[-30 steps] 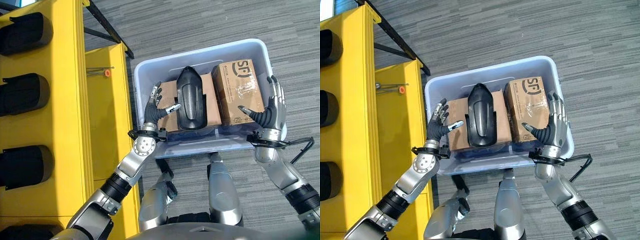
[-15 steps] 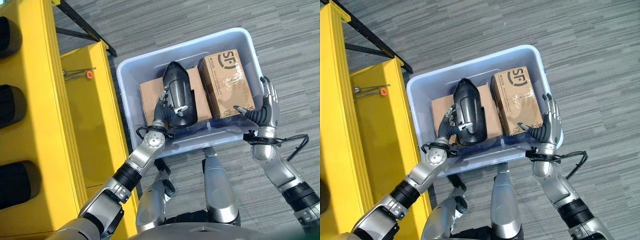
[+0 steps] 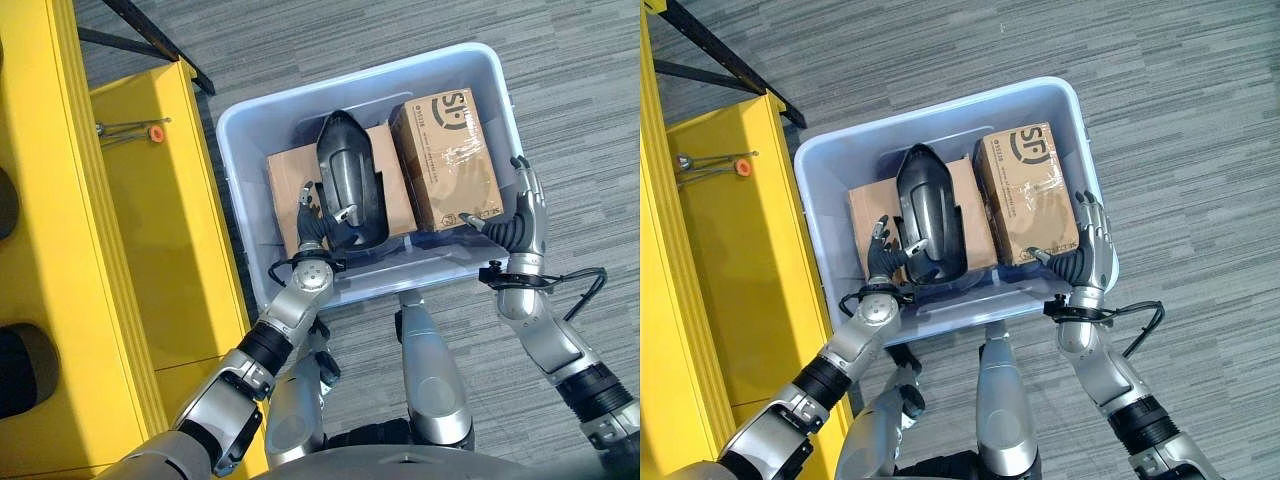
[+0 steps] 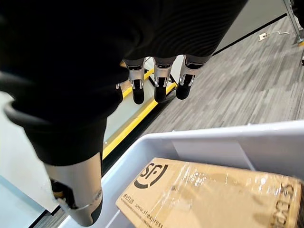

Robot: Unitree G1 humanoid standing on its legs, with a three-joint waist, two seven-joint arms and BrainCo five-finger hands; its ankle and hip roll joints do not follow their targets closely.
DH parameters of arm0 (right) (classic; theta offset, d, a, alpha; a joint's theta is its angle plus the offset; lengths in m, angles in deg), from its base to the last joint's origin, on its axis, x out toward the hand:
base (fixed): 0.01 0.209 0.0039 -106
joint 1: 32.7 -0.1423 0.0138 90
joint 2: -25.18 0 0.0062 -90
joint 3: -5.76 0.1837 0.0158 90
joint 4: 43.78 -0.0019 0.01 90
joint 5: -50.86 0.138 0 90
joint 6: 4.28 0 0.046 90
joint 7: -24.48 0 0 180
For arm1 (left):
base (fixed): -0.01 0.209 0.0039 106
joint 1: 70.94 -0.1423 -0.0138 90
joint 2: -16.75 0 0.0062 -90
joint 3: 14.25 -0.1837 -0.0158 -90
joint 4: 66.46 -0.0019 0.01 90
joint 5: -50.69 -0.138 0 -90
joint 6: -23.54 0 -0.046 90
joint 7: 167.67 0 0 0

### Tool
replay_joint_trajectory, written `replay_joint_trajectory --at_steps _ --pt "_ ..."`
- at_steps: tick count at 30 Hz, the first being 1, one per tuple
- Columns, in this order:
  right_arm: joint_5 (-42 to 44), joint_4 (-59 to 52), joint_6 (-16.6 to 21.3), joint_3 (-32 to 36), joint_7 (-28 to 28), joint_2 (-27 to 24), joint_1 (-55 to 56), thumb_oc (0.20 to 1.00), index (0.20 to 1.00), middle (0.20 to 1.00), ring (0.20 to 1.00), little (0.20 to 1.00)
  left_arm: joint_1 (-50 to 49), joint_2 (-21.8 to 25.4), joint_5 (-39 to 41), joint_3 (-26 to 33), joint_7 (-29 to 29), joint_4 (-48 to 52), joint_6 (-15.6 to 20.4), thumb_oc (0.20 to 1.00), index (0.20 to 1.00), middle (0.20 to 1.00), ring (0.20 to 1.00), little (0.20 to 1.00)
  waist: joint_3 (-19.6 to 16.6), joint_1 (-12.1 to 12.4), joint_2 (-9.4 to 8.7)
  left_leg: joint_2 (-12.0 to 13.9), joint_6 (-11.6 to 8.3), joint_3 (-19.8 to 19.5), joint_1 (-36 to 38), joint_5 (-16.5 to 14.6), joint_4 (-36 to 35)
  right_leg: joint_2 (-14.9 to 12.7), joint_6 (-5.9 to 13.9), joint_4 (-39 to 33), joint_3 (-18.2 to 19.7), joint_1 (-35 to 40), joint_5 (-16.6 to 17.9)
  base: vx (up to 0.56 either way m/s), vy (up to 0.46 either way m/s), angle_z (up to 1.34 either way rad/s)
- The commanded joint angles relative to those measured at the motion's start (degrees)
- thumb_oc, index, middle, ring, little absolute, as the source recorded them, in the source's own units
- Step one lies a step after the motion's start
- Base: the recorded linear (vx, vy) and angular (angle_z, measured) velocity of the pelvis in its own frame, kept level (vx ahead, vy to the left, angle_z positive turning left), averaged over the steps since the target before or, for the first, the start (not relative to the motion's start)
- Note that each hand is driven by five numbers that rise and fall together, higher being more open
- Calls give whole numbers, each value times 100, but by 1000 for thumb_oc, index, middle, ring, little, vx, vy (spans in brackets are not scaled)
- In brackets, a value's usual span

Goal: Move parts from the plastic box to the shelf.

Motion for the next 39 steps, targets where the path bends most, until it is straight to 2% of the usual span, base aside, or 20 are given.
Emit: replay_joint_trajectory --at_steps 1,4,6,9,17,19,21,26,29,32,33,34,35,39 --pt "48 -258 51 77 279 113 -58 1000 1000 1000 1000 1000 110 95 -604 215 485 -92 691 1000 1000 1000 1000 1000 -212 49 -349 388 -120 -330 -432 -737 937 -88 182 838 -117 -214 -876 8 -41 1" --pt "7 -230 68 51 395 133 -11 1000 1000 1000 1000 1000 162 199 -831 243 658 184 774 1000 1000 1000 1000 1000 -212 93 -360 376 -105 -378 -500 -742 957 -89 178 858 -124 -261 -875 7 -46 1" --pt "-48 -202 56 6 477 141 -28 1000 1000 1000 1000 1000 197 235 -873 231 545 271 574 1000 1000 1000 1000 1000 -212 124 -365 372 -97 -412 -552 -744 976 -86 175 880 -135 -298 -878 3 -44 1" --pt "32 -188 26 -52 513 140 -78 1000 1000 1000 1000 1000 245 231 -868 180 589 259 477 1000 1000 1000 1000 1000 -212 144 -384 376 -95 -425 -591 -748 995 -76 167 901 -152 -329 -882 3 -28 0" --pt "115 -71 93 -176 436 154 -225 1000 1000 1000 1000 1000 556 24 -684 127 447 -568 53 1000 1000 1000 1000 1000 -212 66 -484 424 -113 -386 -710 -737 1067 19 157 954 -98 -469 -885 2 -8 0" --pt "146 -50 122 -189 411 150 -249 1000 1000 1000 1000 1000 621 -6 -901 147 734 -811 -46 1000 1000 1000 1000 1000 -212 49 -523 445 -121 -365 -732 -731 1080 44 160 924 -83 -495 -854 7 -18 -2" --pt "-123 -75 105 -209 519 110 -261 1000 1000 1000 1000 1000 728 -38 -823 252 1334 -1199 -46 1000 1000 1000 1000 1000 -212 30 -581 496 -131 -373 -852 -755 1207 91 146 967 -61 -581 -866 23 -60 -7" --pt "-75 -53 9 -317 555 116 -354 1000 1000 1000 1000 1000 775 -117 -675 415 1586 -1592 8 1000 1000 1000 1000 1000 -212 60 -630 525 -130 -408 -976 -771 1266 119 156 975 -75 -694 -841 7 -51 -5" --pt "90 16 42 -368 635 127 -392 1000 1000 1000 1000 1000 818 -138 -736 394 1605 -1741 -93 1000 1000 1000 1000 1000 -212 72 -666 544 -132 -418 -1052 -764 1288 126 160 970 -86 -759 -812 -3 -37 -1" --pt "141 28 15 -384 600 119 -436 1000 1000 1000 1000 1000 877 -162 -322 441 1704 -1911 -276 1000 1000 1000 1000 1000 -212 61 -685 540 -132 -437 -1102 -766 1305 151 161 971 -73 -801 -808 0 0 0" --pt "150 36 4 -387 587 135 -453 1000 1000 1000 1000 1000 908 -149 -350 456 1678 -1969 -327 1000 1000 1000 1000 1000 -212 55 -690 538 -131 -437 -1112 -772 1312 156 163 976 -69 -809 -812 0 0 0" --pt "187 28 -30 -392 552 156 -491 1000 1000 1000 1000 1000 980 -136 -532 467 1454 -2092 -606 1000 1000 1000 1000 1000 -212 35 -717 555 -142 -442 -1151 -774 1340 168 163 983 -59 -836 -809 2 -48 0" --pt "261 -17 -46 -425 567 138 -491 1000 1000 1000 1000 1000 1007 -140 -582 381 1232 -2231 -723 1000 1000 1000 1000 1000 -212 11 -765 569 -144 -419 -1180 -774 1367 194 146 984 -53 -883 -787 4 -42 0" --pt "294 -58 -10 -435 461 86 -521 1000 1000 1000 1000 1000 1080 -168 -770 257 809 -2453 -794 1000 1000 1000 1000 1000 -212 -59 -803 578 -154 -368 -1181 -766 1355 204 138 990 -49 -936 -769 6 18 -5"
